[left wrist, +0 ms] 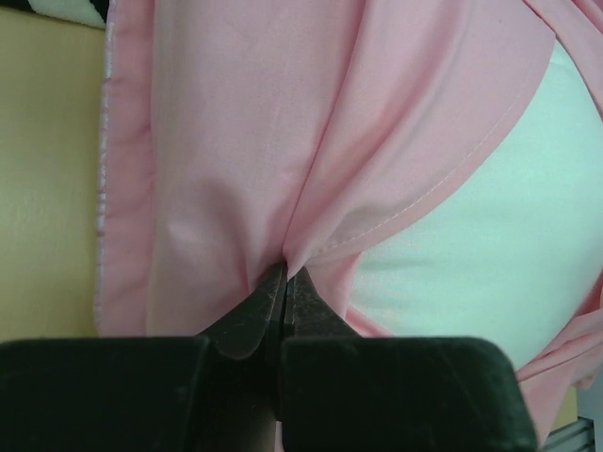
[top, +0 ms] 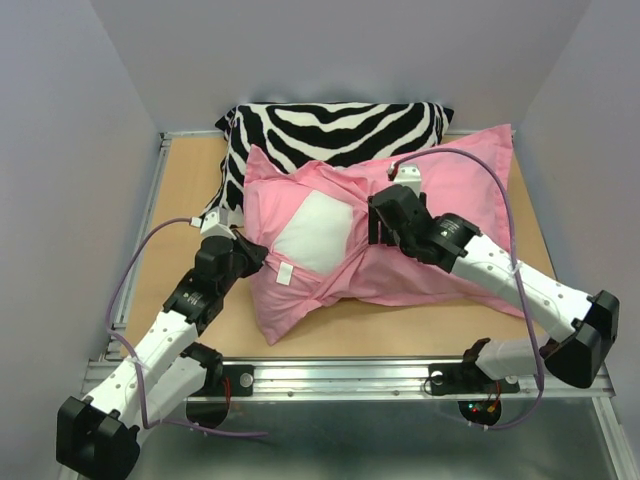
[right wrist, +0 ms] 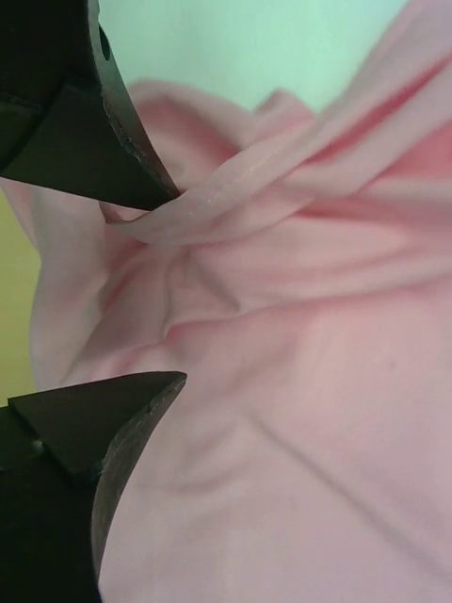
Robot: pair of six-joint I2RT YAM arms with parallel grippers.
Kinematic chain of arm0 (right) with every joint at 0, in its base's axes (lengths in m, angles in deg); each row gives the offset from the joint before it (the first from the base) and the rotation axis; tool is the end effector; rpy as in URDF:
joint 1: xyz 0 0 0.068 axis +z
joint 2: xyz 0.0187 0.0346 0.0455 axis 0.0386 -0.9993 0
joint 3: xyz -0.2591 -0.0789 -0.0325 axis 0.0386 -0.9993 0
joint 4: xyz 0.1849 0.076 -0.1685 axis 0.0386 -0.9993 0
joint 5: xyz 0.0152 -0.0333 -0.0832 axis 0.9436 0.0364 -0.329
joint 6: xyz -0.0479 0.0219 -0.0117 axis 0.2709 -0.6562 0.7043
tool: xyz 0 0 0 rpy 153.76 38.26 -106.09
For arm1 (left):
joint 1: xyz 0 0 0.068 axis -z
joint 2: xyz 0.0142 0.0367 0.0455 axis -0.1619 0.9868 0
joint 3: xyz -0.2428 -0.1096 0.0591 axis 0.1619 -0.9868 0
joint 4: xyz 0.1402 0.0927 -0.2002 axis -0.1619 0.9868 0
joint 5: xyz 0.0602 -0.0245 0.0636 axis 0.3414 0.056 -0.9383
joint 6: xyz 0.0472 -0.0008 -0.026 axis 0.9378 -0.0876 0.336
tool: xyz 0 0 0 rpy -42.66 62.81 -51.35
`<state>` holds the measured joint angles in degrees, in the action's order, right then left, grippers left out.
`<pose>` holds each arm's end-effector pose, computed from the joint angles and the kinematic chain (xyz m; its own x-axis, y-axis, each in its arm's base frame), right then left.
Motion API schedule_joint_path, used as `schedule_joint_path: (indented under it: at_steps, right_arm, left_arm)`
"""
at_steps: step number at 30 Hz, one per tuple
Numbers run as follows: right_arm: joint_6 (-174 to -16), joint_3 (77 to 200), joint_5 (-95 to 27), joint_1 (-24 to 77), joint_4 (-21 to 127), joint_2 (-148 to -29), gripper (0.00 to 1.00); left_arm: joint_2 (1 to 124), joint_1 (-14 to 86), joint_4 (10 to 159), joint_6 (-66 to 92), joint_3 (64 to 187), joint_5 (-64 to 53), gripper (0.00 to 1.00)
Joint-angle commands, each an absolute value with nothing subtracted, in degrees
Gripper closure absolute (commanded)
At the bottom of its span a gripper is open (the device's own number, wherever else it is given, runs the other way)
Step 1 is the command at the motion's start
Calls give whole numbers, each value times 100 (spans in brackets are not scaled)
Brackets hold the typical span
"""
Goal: Remove the pillowcase from the pillow
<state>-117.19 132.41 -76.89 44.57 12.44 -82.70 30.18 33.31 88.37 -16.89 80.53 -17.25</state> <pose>0.2030 0.1861 0.3279 -0.5972 -0.0590 -0.7999 -0.0450 0.9982 -0.0400 0.1685 -0.0727 0.2509 -0.4425 -0.5214 -0.7297 0.0828 0.7864 -0.6121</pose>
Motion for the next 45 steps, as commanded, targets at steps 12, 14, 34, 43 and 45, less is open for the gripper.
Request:
schedule_joint_path:
  at_steps: [12, 14, 34, 43, 45]
  right_arm:
    - [-10978, 15563, -6416, 5330, 1556, -8641, 25]
    - [-10925, 15713, -6620, 5570, 1556, -9089, 24]
    - [-11188, 14546, -7282, 6054, 2450, -10657, 0]
    - [-11302, 14448, -6691, 5958, 2855, -11287, 2]
    - [-11355, 14431, -6621, 5774, 2909, -11437, 11]
  left_arm:
    - [2943, 3305, 8681, -1657, 8080, -1695, 100]
    - [2935, 3305, 8690, -1657, 8071, -1712, 100]
    - [2785, 3305, 8804, -1604, 8071, -1607, 100]
    - [2829, 3305, 8795, -1516, 8168, -1405, 100]
    - [2794, 3305, 8813, -1464, 8211, -1248, 100]
